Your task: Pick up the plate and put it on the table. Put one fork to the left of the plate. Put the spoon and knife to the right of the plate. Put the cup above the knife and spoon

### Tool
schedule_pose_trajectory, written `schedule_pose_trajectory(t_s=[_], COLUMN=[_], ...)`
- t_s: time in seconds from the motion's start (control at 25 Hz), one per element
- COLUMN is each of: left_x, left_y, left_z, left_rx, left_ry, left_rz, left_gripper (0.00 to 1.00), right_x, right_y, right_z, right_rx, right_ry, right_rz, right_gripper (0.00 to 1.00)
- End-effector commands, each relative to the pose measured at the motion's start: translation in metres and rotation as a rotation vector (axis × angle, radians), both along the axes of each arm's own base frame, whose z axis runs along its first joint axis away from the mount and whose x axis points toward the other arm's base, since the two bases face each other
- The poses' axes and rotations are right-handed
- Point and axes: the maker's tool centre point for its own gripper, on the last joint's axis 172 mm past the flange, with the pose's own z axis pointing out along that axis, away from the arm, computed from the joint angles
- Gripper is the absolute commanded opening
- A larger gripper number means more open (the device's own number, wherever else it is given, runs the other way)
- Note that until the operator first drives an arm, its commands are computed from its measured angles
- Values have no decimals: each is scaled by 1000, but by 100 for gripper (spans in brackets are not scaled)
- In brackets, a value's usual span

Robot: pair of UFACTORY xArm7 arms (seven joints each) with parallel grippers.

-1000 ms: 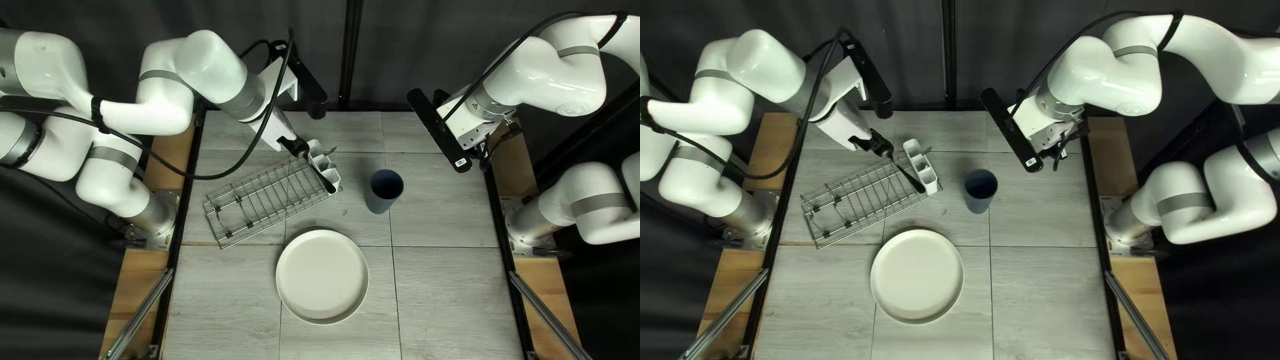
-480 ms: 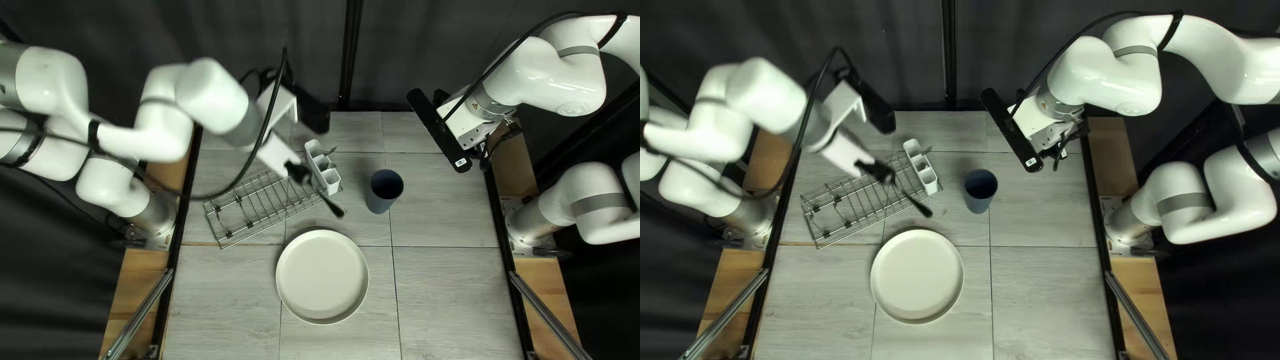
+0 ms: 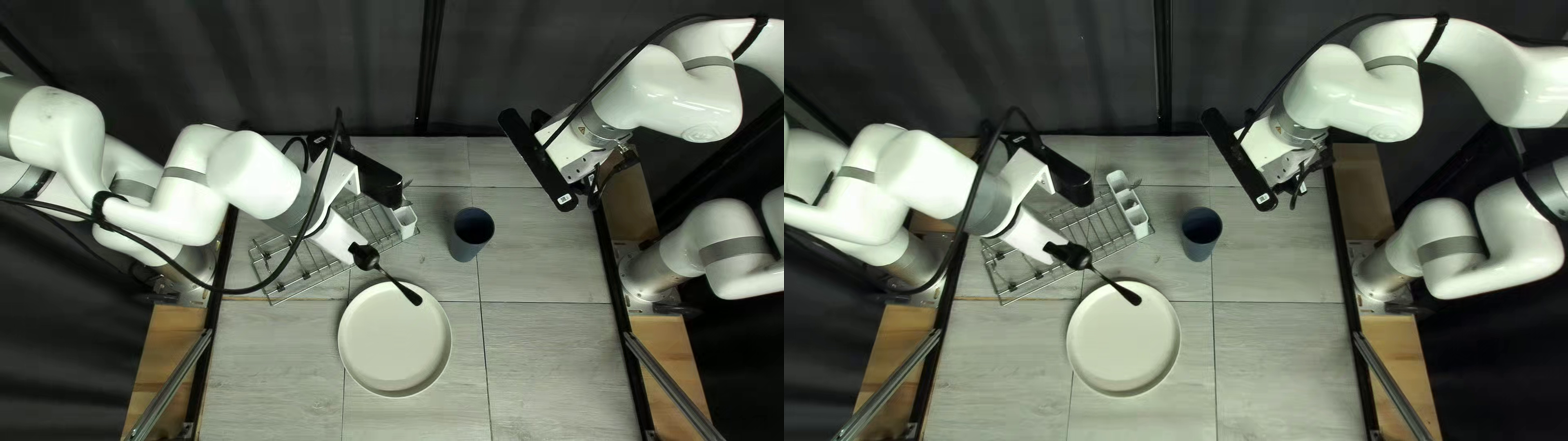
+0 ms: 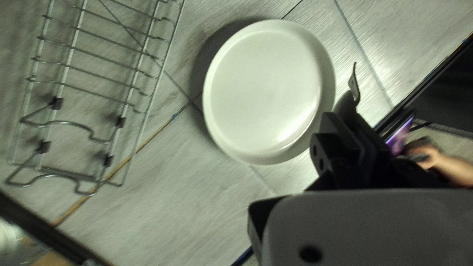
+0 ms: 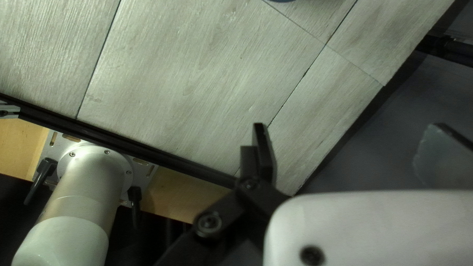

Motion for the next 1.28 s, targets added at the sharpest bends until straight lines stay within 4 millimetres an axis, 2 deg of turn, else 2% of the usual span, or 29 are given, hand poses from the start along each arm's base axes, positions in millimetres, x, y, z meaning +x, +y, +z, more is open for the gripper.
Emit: schedule_pose_trajectory(t_s=[0.04, 0.96, 1.08, 1.28], left_x=[5, 5, 5, 5], left_y=[-23, -23, -23, -23], left_z=[-22, -22, -22, -22], left_rx=[-81, -81, -81, -81], left_ry=[-122, -122, -122, -122], left_rz=[224, 224, 224, 224], left_gripper=[0, 0, 0, 0], right_x=[0, 0, -8, -36], right_y=[0, 0, 10, 31], right_z=[0, 0, -2, -16], right_rx=[0, 0, 0, 11], right_ry=[0, 0, -2, 8], right_rz=[0, 0, -14, -131], right_gripper=[100, 100, 100, 100])
